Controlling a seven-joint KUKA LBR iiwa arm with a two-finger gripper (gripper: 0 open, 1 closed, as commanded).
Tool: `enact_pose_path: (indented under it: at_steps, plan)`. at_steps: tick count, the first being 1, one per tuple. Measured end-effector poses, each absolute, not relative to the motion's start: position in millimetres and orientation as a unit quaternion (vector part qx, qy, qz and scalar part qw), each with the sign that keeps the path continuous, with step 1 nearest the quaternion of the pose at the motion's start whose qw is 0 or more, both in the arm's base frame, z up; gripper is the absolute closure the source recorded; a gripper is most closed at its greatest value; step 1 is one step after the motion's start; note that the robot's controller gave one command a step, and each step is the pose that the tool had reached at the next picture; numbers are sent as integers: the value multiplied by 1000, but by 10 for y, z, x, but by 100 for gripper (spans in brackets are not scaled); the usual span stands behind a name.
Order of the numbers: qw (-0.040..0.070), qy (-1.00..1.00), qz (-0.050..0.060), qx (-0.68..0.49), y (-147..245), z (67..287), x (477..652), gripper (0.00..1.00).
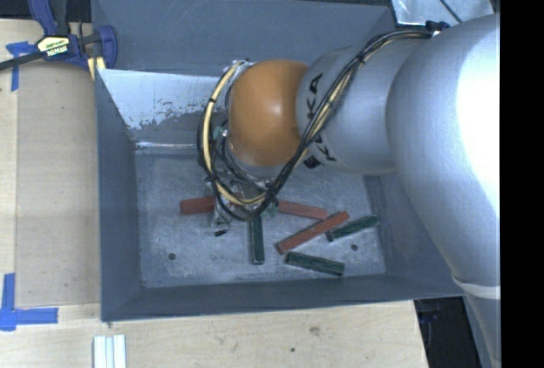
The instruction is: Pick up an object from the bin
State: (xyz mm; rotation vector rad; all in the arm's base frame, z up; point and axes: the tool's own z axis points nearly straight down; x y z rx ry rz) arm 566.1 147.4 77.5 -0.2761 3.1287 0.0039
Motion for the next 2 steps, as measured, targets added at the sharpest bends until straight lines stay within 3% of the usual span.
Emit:
enact_pose_path:
  at_steps: [2]
  plan:
    - [1, 996, 0, -88, 1470, 1160, 5669, 100]
